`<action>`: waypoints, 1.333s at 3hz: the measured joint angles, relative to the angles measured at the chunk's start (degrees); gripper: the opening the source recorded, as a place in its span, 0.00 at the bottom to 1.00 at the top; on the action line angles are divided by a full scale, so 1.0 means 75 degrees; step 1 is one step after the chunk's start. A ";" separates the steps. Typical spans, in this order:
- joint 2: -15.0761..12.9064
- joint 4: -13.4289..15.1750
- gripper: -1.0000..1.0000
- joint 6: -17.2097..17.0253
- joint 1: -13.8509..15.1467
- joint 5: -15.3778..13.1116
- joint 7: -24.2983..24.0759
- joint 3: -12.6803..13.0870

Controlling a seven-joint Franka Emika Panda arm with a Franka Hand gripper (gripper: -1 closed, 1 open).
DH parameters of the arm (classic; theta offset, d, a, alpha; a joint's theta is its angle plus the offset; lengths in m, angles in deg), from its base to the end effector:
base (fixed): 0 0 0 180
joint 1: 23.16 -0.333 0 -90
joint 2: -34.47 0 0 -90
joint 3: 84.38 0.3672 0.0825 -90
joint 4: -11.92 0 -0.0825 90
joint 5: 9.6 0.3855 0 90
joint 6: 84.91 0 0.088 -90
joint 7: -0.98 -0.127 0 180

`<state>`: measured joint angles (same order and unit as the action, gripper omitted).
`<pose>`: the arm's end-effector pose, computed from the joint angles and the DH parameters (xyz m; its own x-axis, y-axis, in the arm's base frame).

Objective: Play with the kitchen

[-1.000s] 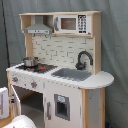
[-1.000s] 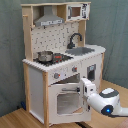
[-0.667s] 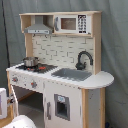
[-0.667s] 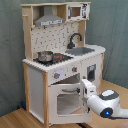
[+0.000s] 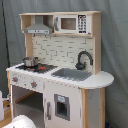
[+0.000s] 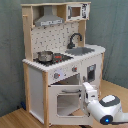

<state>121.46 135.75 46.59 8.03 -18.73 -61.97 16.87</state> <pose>0.1852 0.5233 0.2366 0.2344 0.6522 0.7209 -0.2947 -0.6590 0.6920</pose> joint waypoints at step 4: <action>-0.0064 -0.0234 1.00 -0.0779 -0.0323 -0.0686 -0.0173 -0.0003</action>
<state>120.98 134.00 40.74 5.61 -23.87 -63.26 16.85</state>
